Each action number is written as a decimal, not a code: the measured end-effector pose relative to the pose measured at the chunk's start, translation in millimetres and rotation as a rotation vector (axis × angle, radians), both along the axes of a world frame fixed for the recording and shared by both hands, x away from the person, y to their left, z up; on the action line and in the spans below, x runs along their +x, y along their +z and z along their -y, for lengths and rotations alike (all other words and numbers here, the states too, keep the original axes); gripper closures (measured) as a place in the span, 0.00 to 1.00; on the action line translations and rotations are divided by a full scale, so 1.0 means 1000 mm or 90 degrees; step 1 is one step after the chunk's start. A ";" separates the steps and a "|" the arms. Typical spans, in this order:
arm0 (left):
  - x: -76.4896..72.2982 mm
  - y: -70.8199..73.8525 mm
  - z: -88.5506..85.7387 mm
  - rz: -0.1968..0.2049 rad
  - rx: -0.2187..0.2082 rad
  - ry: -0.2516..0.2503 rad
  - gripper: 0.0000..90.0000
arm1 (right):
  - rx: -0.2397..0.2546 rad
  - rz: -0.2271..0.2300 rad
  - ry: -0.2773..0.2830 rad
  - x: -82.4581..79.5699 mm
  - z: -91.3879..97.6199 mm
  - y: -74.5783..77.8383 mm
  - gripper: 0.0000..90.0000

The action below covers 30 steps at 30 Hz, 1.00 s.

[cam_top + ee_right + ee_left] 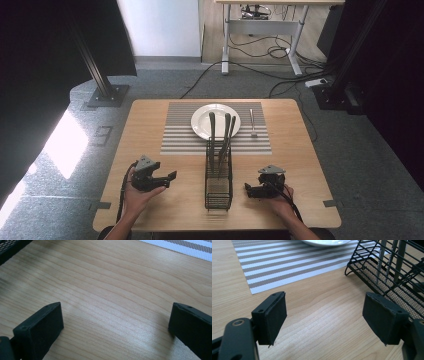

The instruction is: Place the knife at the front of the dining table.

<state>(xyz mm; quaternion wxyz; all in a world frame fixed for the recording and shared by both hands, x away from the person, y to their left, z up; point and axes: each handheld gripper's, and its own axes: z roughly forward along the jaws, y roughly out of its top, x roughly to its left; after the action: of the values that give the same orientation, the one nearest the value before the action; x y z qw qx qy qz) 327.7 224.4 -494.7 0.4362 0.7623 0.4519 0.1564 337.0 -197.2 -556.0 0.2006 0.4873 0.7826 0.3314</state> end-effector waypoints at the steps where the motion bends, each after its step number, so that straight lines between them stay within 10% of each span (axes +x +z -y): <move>1: 0.000 0.000 -0.001 0.000 -0.005 0.002 0.21 | 0.000 0.000 0.000 0.000 0.000 0.000 0.00; 11: 0.000 0.004 -0.007 0.002 -0.020 0.013 0.26 | -0.002 -0.002 0.001 0.000 0.000 0.000 0.00; 30: 0.027 0.054 0.019 0.041 -0.057 0.002 0.28 | -0.001 -0.001 0.002 0.000 0.000 0.000 0.00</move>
<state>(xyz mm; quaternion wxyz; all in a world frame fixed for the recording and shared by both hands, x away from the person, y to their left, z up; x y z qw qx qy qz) 354.7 205.4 -441.0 0.4838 0.7361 0.4450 0.1613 337.0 -196.9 -556.0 0.1997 0.4861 0.7838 0.3309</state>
